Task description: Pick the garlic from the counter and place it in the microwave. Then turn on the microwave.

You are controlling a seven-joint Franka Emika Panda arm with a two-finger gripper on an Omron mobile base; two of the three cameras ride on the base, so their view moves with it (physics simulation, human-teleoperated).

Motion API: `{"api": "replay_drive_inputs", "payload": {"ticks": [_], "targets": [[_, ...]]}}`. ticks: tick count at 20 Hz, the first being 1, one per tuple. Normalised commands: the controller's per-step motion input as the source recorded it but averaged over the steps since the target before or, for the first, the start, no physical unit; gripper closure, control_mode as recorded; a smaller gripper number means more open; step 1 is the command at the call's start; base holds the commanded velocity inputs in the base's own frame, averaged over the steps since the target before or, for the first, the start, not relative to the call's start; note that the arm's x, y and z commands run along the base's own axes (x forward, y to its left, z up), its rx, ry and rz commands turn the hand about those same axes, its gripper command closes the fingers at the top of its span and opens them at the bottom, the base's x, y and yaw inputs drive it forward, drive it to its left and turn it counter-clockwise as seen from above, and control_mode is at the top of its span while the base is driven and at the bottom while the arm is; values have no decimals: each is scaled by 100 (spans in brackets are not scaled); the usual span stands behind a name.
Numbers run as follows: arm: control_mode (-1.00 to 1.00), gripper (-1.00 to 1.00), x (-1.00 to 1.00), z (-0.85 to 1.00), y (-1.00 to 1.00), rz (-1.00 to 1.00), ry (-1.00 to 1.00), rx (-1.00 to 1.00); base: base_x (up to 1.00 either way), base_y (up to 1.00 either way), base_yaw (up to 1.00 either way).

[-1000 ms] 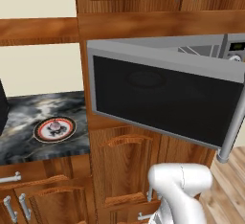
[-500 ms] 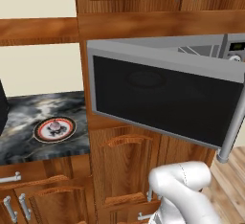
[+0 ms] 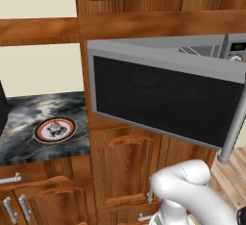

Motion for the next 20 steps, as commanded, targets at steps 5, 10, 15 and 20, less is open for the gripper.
{"api": "replay_drive_inputs", "payload": {"ticks": [5,10,15,20], "targets": [[-100,-100,0,-10,3,13,-13,-6,0,0,0],[-100,-100,16,-3,9,1,-3,0,0,0,0],[-100,-100,28,-6,4,0,0,0,0,0,0],[-100,-100,15,-15,23,0,0,0,0,0,0]]}}
